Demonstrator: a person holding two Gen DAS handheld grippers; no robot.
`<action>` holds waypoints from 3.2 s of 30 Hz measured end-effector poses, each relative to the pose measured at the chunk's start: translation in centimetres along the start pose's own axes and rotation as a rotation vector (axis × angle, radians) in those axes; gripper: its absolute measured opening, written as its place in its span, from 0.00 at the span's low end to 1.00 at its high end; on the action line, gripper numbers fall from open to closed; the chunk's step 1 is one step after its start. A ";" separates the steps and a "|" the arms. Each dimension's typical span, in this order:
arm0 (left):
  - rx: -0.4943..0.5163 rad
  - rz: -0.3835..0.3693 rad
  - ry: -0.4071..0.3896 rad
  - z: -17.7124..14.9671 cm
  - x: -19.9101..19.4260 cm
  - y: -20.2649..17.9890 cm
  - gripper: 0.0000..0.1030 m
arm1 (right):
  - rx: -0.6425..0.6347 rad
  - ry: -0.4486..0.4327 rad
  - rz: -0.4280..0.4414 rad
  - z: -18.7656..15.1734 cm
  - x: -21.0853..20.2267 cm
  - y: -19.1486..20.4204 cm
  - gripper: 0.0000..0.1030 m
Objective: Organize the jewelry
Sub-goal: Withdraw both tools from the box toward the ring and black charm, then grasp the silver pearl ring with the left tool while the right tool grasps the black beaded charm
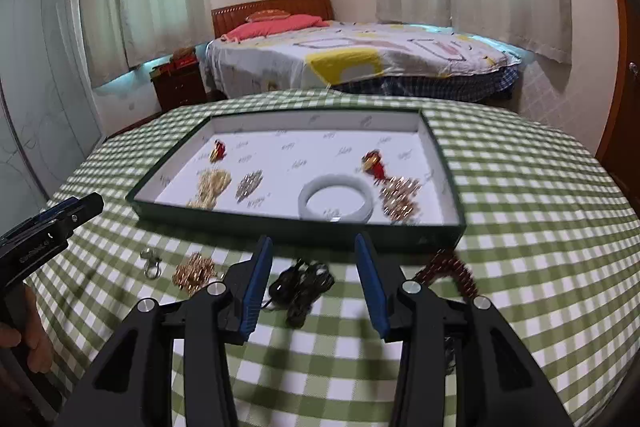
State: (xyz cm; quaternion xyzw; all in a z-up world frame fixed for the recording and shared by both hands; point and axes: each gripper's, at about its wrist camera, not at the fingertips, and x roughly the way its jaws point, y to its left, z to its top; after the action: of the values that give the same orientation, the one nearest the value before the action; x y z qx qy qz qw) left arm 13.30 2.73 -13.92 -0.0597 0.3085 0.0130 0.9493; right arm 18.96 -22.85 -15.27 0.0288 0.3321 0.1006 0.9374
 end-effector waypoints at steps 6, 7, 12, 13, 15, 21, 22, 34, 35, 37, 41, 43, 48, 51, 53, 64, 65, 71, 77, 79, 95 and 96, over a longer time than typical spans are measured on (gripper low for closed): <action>-0.020 0.016 0.010 -0.7 -0.1 1.1 0.53 | -0.016 0.034 0.020 -0.6 1.2 0.9 0.42; -0.024 0.018 0.012 -0.8 -0.1 1.2 0.53 | -0.023 0.041 0.025 -0.7 1.4 1.2 0.42; -0.026 0.019 0.017 -0.8 0.1 1.3 0.53 | -0.043 0.068 0.053 -1.2 2.1 2.3 0.37; -0.024 0.019 0.018 -0.9 0.2 1.3 0.53 | -0.043 0.077 0.057 -1.2 2.3 2.4 0.37; -0.020 0.018 0.020 -0.9 0.2 1.2 0.53 | -0.041 0.104 0.063 -1.4 2.9 2.6 0.36; -0.022 0.019 0.028 -1.0 0.5 1.2 0.53 | -0.015 0.161 0.065 -2.2 3.8 2.0 0.36; -0.023 0.019 0.029 -1.0 0.5 1.2 0.53 | -0.008 0.161 0.058 -2.2 3.7 1.8 0.36; -0.009 0.015 0.048 -1.5 0.8 0.6 0.53 | -0.023 0.183 0.071 -1.9 4.0 2.0 0.27; -0.008 0.014 0.049 -1.5 0.9 0.6 0.53 | -0.018 0.185 0.070 -1.9 3.9 1.7 0.27; -0.008 0.014 0.050 -1.5 0.9 0.6 0.53 | -0.003 0.186 0.052 -1.8 3.7 1.0 0.26; -0.008 0.009 0.058 -1.6 1.1 0.4 0.53 | 0.007 0.187 0.050 -1.8 3.6 0.5 0.26; -0.004 0.004 0.063 -1.8 1.2 0.1 0.53 | -0.002 0.183 0.060 -1.7 3.6 0.7 0.26; 0.015 -0.006 0.069 -1.9 1.1 -0.4 0.53 | -0.052 0.187 0.046 -2.0 3.6 1.2 0.17; 0.029 -0.016 0.075 -2.1 1.1 -0.9 0.53 | -0.037 0.185 0.040 -2.0 3.3 0.5 0.17; 0.040 -0.023 0.081 -2.2 1.2 -1.4 0.53 | -0.027 0.184 0.041 -2.1 3.2 0.1 0.17; 0.087 -0.068 0.171 -2.6 3.5 -4.6 0.43 | -0.005 0.168 0.069 -2.2 3.0 -0.8 0.17; 0.089 -0.071 0.184 -2.7 3.8 -4.7 0.41 | -0.002 0.166 0.071 -2.3 3.0 -0.9 0.17; 0.092 -0.079 0.228 -3.3 4.8 -5.0 0.25 | 0.003 0.162 0.077 -2.3 3.0 -1.0 0.17; 0.098 -0.094 0.220 -3.5 4.7 -4.8 0.24 | 0.000 0.159 0.074 -2.4 3.0 -1.0 0.17; 0.098 -0.096 0.218 -3.6 4.7 -4.8 0.24 | 0.002 0.158 0.075 -2.4 3.0 -1.0 0.17; 0.092 -0.091 0.172 -2.6 3.1 -3.9 0.24 | 0.010 0.138 0.068 -2.4 2.4 -1.0 0.17; 0.092 -0.091 0.165 -2.4 2.9 -3.9 0.24 | 0.012 0.135 0.069 -2.3 2.3 -1.0 0.17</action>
State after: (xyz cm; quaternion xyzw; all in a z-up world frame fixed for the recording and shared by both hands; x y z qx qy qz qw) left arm 14.49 -1.46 -17.20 -0.0308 0.3831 -0.0491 0.9219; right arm 19.46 -23.41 -18.63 0.0388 0.3940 0.1327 0.9087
